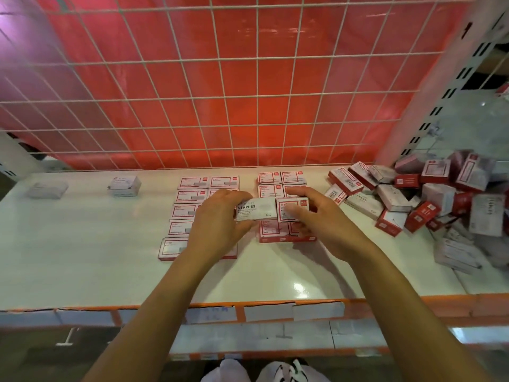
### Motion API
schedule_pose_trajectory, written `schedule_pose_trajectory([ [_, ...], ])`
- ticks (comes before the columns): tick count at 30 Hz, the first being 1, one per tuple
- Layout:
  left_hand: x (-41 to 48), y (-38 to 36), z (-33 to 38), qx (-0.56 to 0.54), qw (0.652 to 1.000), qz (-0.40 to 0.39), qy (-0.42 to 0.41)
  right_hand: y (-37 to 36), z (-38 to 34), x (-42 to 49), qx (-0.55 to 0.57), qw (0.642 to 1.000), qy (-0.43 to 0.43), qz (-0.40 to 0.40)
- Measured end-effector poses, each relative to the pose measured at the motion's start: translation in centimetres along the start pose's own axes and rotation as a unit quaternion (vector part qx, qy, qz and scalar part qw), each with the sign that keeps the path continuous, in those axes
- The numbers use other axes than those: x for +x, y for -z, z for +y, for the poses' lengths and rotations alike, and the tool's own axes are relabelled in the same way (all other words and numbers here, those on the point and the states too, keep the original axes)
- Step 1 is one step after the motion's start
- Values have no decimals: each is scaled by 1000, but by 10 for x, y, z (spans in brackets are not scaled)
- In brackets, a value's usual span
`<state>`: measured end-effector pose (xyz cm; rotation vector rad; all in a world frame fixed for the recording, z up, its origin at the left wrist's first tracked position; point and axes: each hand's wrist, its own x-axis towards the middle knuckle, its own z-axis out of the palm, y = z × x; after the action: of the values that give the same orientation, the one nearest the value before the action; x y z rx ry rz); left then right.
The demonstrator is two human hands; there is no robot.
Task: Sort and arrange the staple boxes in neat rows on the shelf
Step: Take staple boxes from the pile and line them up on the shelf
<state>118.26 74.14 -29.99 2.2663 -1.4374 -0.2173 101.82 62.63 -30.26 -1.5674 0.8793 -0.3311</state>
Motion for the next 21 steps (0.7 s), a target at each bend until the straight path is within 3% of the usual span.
schedule_pose_trajectory([
  [8,6,4,-9,-15,1000,1,18,-3,-6,11,-188,981,49,-4],
  [21,28,1,-15,-18,999,-7,39,29,-8,58,-294,947,85,94],
])
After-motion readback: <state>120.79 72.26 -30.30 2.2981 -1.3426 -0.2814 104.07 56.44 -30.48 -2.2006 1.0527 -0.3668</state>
